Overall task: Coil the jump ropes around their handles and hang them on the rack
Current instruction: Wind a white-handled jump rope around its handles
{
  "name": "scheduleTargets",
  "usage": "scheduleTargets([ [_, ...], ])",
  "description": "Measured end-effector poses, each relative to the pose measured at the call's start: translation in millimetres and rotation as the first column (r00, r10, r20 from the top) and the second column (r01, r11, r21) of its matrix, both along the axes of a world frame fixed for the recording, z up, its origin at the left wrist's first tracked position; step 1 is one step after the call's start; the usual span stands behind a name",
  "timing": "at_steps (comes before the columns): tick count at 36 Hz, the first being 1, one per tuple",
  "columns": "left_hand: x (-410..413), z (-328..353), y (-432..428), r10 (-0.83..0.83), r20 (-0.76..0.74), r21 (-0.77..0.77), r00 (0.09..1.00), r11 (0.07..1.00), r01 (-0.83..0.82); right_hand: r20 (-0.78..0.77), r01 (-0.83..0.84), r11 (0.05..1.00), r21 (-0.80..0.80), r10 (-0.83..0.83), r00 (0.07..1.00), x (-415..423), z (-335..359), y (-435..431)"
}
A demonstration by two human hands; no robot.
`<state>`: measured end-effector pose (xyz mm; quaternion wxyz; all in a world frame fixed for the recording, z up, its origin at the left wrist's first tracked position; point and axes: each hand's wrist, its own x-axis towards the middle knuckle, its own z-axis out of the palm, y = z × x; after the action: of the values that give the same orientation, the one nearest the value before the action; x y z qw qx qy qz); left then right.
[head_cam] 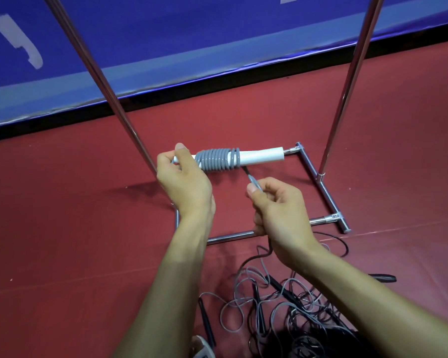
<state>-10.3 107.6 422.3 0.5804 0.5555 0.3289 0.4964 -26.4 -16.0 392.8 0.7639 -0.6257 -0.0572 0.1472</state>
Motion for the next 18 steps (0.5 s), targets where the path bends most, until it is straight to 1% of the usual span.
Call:
scheduleTargets([
  [2,1,-1,1,-0.026,0.027,-0.041,0.999,0.999,0.027,0.06,0.027,0.996,-0.079,-0.022,0.998,2,-6,-1],
  [5,0,-2,0,-0.045,0.016,-0.046,0.999,0.998,0.045,0.162,0.1,0.967,-0.234,-0.063,0.985,6,-14,-4],
  [8,0,-4,0,-0.055,0.011,-0.051,0.998,0.997,0.055,0.207,0.128,0.965,-0.228,-0.08,0.975,7,-16,-6],
  [11,-1,-3,0,-0.054,0.026,-0.048,0.998,0.997,0.056,0.312,0.161,0.957,-0.239,-0.081,0.947,5,-13,-8],
  [18,-1,1,-4,-0.051,0.03,-0.046,0.998,0.998,0.052,0.396,0.217,0.933,-0.287,-0.09,0.914,5,-13,-8],
])
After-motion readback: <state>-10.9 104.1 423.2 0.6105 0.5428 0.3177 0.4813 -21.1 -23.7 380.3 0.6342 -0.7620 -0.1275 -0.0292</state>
